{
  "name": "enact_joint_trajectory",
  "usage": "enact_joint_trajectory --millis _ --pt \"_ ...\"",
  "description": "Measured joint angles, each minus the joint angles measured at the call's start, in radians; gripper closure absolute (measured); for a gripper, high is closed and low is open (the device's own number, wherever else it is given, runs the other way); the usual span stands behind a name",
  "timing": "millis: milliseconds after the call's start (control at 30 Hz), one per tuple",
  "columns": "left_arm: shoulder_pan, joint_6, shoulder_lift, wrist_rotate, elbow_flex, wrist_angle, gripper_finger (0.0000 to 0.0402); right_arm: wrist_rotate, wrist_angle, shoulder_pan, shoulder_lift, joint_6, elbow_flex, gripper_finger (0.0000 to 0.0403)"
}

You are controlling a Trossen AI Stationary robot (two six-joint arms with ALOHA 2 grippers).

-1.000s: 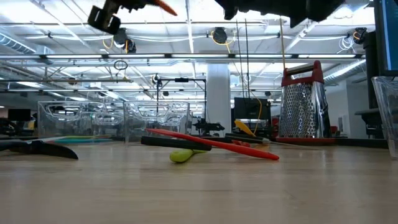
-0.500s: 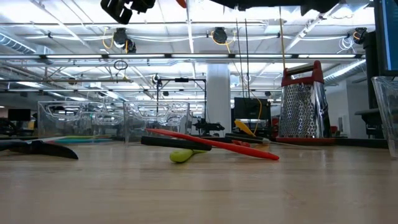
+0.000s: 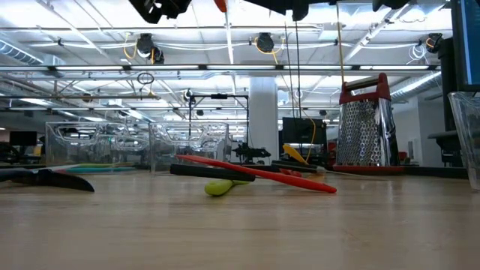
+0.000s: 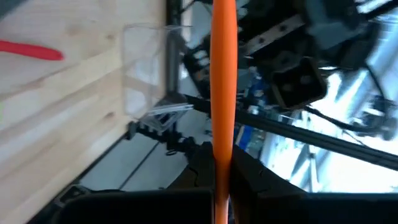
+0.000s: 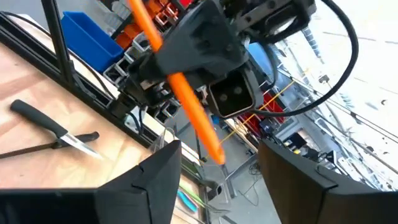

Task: Pick & Place Kitchen Items
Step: Put the orange spatula into the left transparent bin

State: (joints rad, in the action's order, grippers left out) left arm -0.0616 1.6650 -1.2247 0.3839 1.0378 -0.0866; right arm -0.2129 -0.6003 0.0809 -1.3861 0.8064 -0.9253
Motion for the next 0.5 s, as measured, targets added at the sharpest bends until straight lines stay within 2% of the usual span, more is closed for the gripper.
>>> enact_joint_trajectory --millis 300,400,500 --pt "0.005 0.070 -0.064 -0.011 -0.001 0.089 0.0394 -0.003 -0.001 -0.001 0.000 0.054 0.000 0.0193" --pt "0.005 0.099 -0.110 -0.001 0.004 0.213 0.0394 -0.014 0.013 -0.001 0.000 0.055 0.000 0.0193" --pt "0.005 0.123 -0.137 0.008 -0.002 0.245 0.0394 -0.053 0.014 -0.001 0.000 0.054 0.000 0.0193"
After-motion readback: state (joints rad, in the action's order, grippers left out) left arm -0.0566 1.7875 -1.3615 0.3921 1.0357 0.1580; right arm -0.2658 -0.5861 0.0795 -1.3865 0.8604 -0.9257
